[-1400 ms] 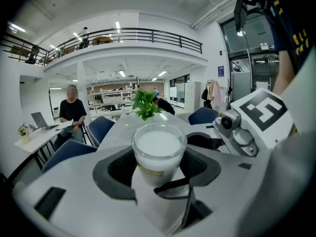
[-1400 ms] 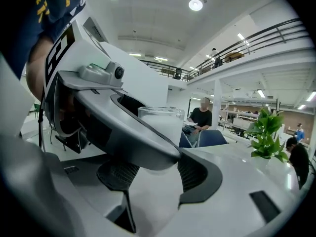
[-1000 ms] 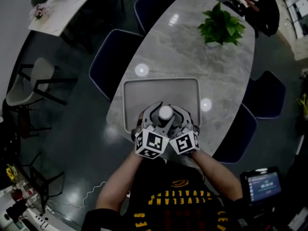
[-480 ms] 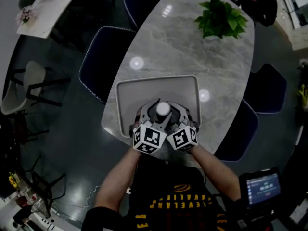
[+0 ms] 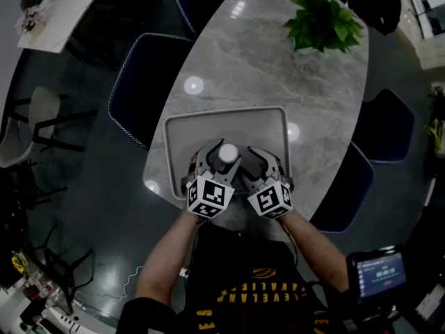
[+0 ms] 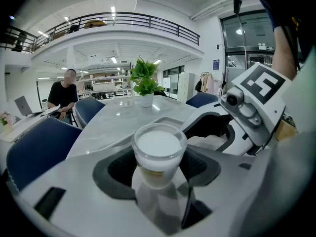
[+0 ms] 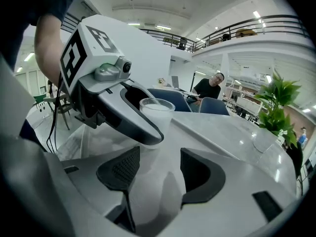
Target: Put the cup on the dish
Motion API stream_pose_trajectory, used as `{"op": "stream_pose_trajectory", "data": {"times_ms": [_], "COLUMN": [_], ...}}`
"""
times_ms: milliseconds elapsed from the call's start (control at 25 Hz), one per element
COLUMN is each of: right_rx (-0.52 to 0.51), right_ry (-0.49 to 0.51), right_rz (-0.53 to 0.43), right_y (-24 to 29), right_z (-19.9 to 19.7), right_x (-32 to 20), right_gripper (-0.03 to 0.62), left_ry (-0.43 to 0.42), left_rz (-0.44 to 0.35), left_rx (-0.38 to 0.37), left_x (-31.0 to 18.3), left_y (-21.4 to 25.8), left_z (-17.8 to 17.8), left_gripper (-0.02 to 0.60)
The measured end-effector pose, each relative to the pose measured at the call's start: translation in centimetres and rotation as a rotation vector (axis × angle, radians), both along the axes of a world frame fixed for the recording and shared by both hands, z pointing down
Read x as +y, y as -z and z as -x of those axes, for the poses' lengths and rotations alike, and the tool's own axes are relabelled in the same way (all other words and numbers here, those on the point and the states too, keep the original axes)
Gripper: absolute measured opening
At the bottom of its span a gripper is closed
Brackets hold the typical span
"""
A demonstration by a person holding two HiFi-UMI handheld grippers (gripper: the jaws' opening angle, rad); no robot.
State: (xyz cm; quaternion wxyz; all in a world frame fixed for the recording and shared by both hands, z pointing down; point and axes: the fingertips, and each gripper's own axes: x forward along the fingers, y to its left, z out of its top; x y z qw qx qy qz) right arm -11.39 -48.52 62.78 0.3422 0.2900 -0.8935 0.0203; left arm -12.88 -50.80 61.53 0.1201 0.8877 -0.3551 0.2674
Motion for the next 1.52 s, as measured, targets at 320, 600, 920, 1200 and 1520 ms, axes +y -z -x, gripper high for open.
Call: {"op": "stream_pose_trajectory", "data": {"times_ms": [320, 600, 920, 1200, 1520], "right_rx": [-0.014, -0.005, 0.011, 0.004, -0.003], "right_ry": [-0.009, 0.009, -0.001, -0.023, -0.03], "right_rz": [-0.004, 0.005, 0.009, 0.013, 0.018], "right_y": [-0.3, -0.5, -0.9, -0.5, -0.4], "right_z": [0.4, 0.5, -0.6, -1.3, -1.5], "right_x": [-0.4, 0.0, 0.1, 0.0, 0.3], "right_gripper": [0.247, 0.247, 0.247, 0.247, 0.247], "left_ry": [0.008, 0.018, -0.002, 0.021, 0.035], "left_rz": [-0.001, 0.021, -0.021, -0.031, -0.025], "left_rx": [0.029, 0.04, 0.031, 0.011, -0.018], "left_x": [-0.2, 0.1, 0.0, 0.4, 1.0], "left_y": [-0.8, -1.8, -1.9, -2.0, -2.3], "left_z": [0.2, 0.6, 0.3, 0.7, 1.5], "left_gripper": [0.262, 0.262, 0.262, 0.262, 0.262]}}
